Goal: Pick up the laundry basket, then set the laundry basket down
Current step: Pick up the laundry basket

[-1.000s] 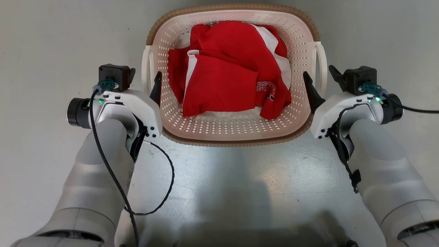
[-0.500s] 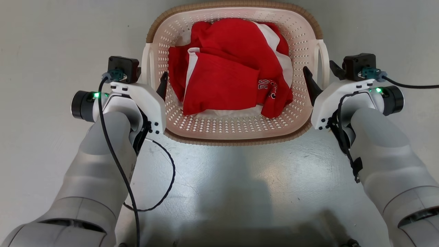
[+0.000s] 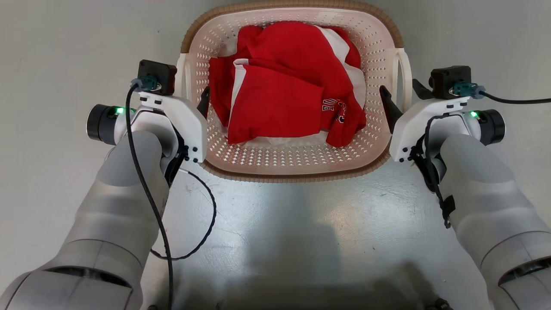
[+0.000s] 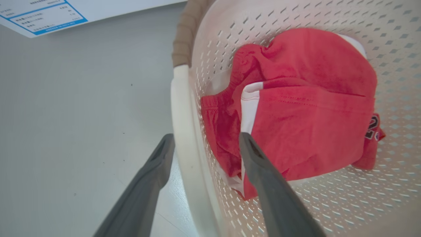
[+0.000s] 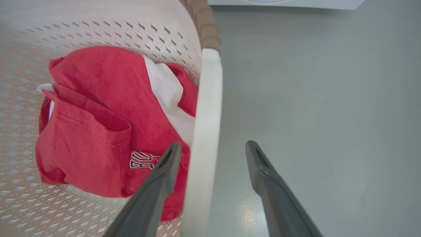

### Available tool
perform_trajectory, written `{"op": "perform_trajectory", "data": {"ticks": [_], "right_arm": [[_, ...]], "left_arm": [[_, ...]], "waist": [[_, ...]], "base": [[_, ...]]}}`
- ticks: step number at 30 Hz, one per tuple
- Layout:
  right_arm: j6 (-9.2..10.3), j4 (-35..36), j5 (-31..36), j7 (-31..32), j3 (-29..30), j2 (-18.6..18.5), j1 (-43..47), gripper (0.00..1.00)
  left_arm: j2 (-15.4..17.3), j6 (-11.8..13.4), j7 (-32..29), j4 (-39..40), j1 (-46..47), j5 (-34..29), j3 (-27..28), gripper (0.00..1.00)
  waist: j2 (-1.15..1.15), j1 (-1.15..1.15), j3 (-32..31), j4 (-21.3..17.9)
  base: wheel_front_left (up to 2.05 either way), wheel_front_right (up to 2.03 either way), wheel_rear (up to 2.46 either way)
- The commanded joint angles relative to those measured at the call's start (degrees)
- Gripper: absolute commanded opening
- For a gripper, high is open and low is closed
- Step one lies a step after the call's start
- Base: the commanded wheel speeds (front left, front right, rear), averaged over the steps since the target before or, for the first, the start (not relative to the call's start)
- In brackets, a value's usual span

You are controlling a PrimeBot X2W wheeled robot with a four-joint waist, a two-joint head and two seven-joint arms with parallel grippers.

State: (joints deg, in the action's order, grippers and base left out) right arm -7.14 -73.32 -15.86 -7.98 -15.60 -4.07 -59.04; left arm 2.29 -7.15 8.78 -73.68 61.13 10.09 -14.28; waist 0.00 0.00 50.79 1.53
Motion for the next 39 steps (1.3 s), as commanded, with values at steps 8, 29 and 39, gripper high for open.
{"op": "perform_trajectory", "data": {"ticks": [8,29,39], "right_arm": [[-0.35,0.4,-3.0,0.6,-3.8,1.2,0.8,1.0],[-0.35,2.6,-9.3,7.2,-13.6,1.2,4.4,0.0],[-0.35,3.2,-14.9,12.7,-18.9,1.2,8.4,0.0]], "left_arm": [[2.9,-0.3,-1.0,0.1,-0.3,1.2,-1.0,1.0],[2.9,0.4,-4.7,-0.2,-3.2,2.6,-3.5,0.0],[2.6,0.1,-8.2,-0.3,-8.3,4.0,-4.3,0.0]], "waist": [[0.0,0.0,0.0,-0.3],[0.0,0.0,-5.8,-0.9],[0.0,0.0,-16.0,-1.3]], "base": [[0.0,0.0,0.0],[0.0,0.0,0.0],[0.0,0.0,0.0]]}}
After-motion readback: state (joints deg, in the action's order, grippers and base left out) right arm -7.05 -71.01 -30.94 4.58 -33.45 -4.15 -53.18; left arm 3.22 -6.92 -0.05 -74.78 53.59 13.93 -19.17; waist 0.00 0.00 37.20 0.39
